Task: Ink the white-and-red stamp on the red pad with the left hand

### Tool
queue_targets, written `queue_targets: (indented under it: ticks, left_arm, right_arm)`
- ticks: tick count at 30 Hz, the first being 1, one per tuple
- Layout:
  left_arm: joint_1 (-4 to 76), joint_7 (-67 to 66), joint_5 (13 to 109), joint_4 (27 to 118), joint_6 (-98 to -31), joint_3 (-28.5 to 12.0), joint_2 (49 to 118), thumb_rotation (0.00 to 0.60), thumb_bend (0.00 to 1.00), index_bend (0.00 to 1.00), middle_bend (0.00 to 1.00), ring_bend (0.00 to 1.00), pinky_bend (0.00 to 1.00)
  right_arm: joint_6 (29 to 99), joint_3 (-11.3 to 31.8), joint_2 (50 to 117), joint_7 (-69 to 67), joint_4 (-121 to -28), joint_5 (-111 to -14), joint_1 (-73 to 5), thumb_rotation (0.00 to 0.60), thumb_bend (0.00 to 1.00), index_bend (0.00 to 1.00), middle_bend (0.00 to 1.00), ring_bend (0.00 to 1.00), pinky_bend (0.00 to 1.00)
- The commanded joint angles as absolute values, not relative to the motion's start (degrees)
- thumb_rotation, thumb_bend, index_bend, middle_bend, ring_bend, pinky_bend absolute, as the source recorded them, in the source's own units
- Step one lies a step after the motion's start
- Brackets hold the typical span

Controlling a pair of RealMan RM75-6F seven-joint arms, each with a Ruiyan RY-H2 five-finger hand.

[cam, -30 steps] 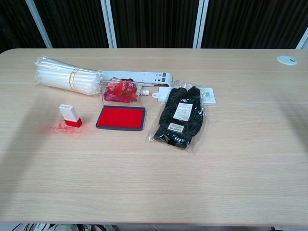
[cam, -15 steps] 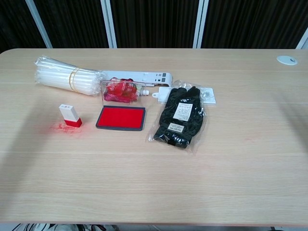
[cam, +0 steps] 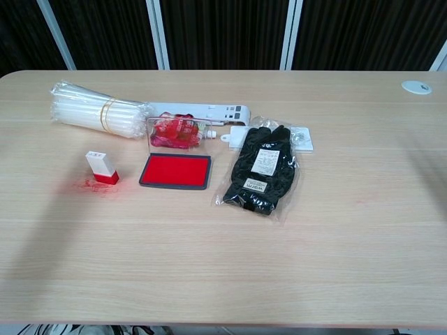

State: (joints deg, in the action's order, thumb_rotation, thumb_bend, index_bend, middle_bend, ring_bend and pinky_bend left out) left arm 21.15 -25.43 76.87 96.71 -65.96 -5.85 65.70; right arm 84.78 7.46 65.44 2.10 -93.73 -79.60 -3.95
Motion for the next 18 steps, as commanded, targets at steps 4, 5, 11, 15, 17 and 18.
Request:
queue_targets:
  ticks: [4,5,11,15,17,18]
  left_arm:
    - [27.77,-31.46,72.24,94.89,-58.67,-8.04,69.47,0.6,0.04,0.11,0.11,0.08,0.18]
    - [28.77,-32.4,71.41,94.21,-57.77,-8.32,70.4,0.6,0.05,0.12,0.12,0.08,0.19]
    - [32.4,-34.81,68.43,91.33,-54.38,-9.12,73.9,0.6,0.08,0.2,0.19,0.11,0.21]
    - [34.45,-36.13,66.56,89.25,-52.49,-9.11,76.04,0.6,0.09,0.26,0.24,0.12,0.22]
    - [35.12,-36.44,65.97,88.4,-51.99,-9.01,76.98,0.6,0.09,0.28,0.25,0.13,0.22]
    - [35.42,-36.59,65.62,87.98,-51.73,-8.92,77.49,0.6,0.09,0.29,0.26,0.14,0.23]
  right_arm:
    - [84.59,7.51,65.36,1.91,-93.86,-79.3,-3.95,0.6,0.0,0.0,0.0,0.0,0.18]
    - [84.54,7.53,65.33,1.91,-93.88,-79.21,-3.96,0.6,0.0,0.0,0.0,0.0,0.18]
    - [84.47,7.57,65.31,1.77,-93.94,-79.1,-3.99,0.6,0.0,0.0,0.0,0.0,0.18]
    - [84.27,7.62,65.31,1.5,-94.0,-78.87,-4.03,0.6,0.0,0.0,0.0,0.0,0.18]
    - [84.26,7.66,65.3,1.39,-94.02,-78.83,-4.04,0.6,0.0,0.0,0.0,0.0,0.18]
    - [84.26,7.66,65.28,1.38,-94.01,-78.84,-4.05,0.6,0.0,0.0,0.0,0.0,0.18]
